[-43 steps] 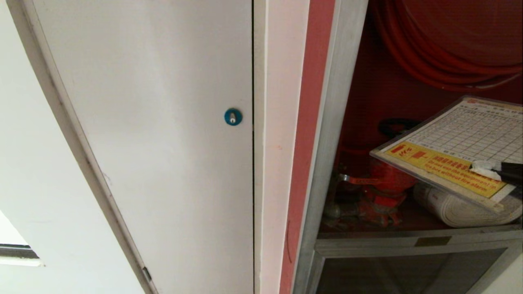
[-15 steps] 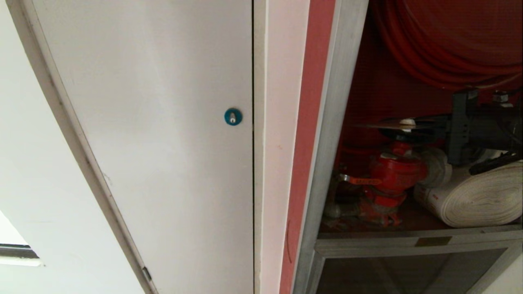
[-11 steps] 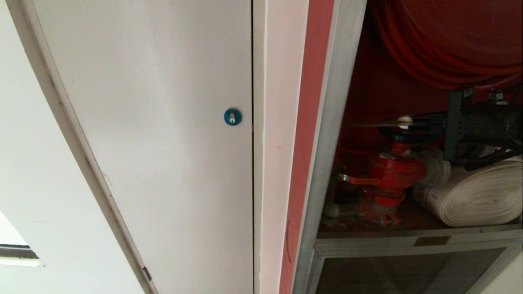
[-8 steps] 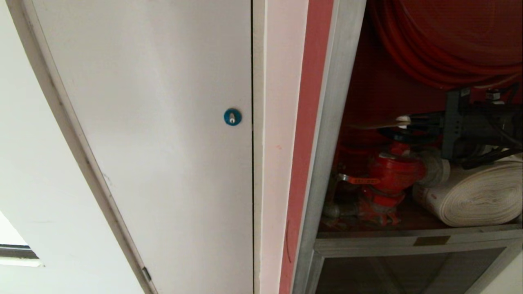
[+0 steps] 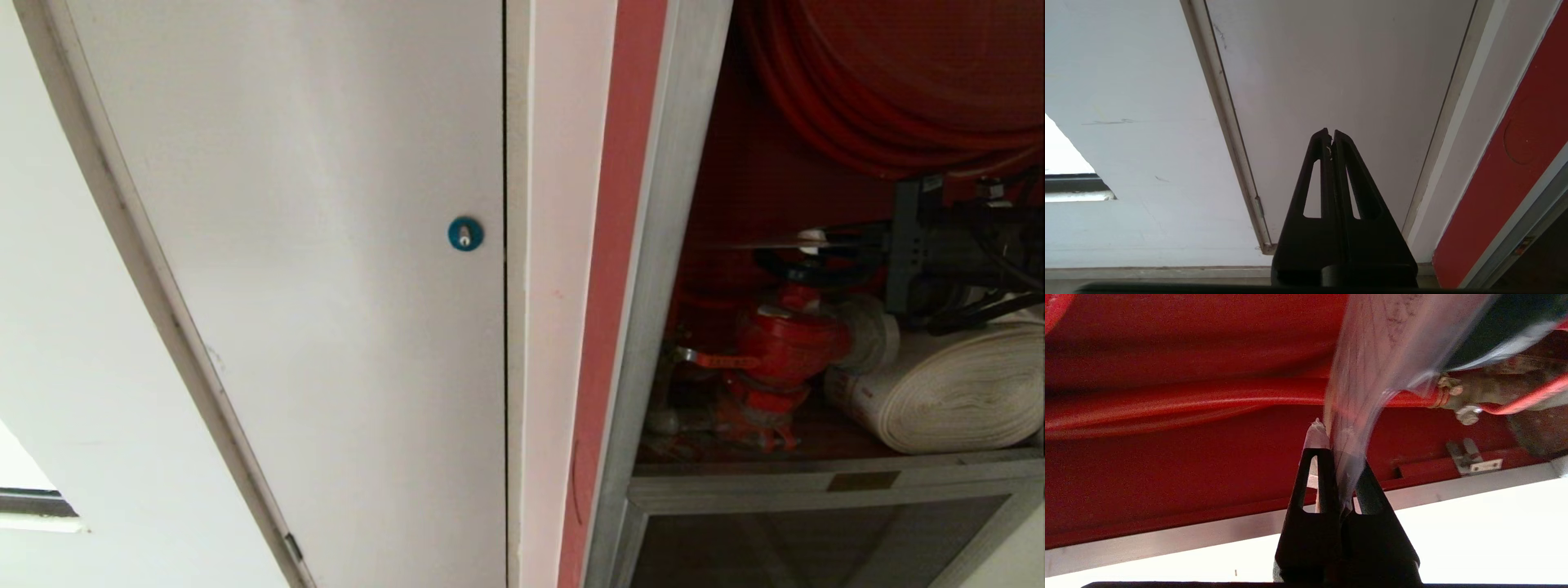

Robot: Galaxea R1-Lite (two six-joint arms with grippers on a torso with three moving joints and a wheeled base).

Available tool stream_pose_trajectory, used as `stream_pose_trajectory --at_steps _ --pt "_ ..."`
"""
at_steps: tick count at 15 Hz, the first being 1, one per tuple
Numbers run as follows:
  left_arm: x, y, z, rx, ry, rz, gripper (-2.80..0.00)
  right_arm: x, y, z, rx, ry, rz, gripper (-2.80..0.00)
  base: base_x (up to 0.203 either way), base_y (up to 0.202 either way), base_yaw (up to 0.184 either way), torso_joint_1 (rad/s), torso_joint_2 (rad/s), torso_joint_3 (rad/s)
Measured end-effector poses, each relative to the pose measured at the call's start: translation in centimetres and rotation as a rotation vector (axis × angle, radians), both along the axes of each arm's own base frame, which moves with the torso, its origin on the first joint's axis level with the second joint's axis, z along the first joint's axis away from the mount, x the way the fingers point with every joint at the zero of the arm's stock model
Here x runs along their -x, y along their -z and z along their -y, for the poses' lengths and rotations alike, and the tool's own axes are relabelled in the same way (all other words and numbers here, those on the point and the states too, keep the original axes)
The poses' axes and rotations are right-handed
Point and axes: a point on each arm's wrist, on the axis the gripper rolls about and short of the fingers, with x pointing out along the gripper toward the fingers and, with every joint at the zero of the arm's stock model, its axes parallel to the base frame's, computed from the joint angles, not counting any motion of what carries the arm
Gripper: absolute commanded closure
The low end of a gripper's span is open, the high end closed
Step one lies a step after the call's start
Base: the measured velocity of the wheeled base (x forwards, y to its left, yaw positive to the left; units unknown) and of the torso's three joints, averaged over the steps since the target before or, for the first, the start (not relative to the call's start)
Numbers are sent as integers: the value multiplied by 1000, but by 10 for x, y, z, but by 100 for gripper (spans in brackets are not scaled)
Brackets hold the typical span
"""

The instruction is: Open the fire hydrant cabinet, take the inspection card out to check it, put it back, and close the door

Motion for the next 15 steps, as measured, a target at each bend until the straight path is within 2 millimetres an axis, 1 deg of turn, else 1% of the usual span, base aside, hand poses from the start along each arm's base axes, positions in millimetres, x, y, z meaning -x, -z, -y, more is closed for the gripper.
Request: stream_pose_trajectory --at_steps 5,9,11,15 --pt "0 0 0 0 0 0 0 8 -6 1 3 9 23 0 0 0 0 0 0 0" --pt "0 0 0 0 0 0 0 27 -13 -1 3 6 48 0 0 0 0 0 0 0" --pt "0 0 0 0 0 0 0 34 -16 -1 3 9 61 0 0 0 0 0 0 0" --pt "0 0 0 0 0 0 0 35 -23 -1 16 48 90 0 0 0 0 0 0 0"
